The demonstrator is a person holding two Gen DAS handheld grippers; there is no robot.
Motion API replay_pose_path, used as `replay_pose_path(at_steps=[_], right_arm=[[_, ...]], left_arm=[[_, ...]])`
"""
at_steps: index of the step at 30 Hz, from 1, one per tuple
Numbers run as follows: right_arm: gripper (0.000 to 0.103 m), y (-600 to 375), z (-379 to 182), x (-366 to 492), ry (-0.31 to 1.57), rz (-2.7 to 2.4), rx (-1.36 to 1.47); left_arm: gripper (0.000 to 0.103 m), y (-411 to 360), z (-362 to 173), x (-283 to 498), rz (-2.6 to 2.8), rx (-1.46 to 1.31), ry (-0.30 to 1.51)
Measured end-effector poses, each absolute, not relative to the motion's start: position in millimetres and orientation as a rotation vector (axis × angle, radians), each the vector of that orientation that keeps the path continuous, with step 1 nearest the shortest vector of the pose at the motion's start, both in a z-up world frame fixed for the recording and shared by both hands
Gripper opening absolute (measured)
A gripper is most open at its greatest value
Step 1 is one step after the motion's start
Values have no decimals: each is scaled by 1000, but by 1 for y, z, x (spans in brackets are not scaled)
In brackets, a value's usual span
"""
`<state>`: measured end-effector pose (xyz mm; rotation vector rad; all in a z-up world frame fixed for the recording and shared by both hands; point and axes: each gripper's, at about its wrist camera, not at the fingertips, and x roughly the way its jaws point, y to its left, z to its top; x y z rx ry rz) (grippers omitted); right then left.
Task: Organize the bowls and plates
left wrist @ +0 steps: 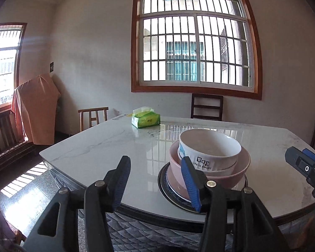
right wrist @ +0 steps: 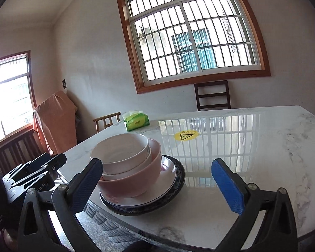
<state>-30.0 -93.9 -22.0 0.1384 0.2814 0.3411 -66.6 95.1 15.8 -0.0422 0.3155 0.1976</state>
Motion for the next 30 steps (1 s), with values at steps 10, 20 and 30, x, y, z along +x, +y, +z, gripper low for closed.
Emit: replay_pose_path(at_steps=[10, 20, 30], right_arm=[[103, -79, -30, -77, 220, 270, 41], [103, -70, -33, -97, 197, 267, 29], [103, -62, -29, -108, 182, 280, -4]], left_arm=[[79, 82, 12, -102, 126, 4, 285], [80, 77, 9, -106, 80, 1, 343], [92, 81, 6, -107, 78, -4, 373]])
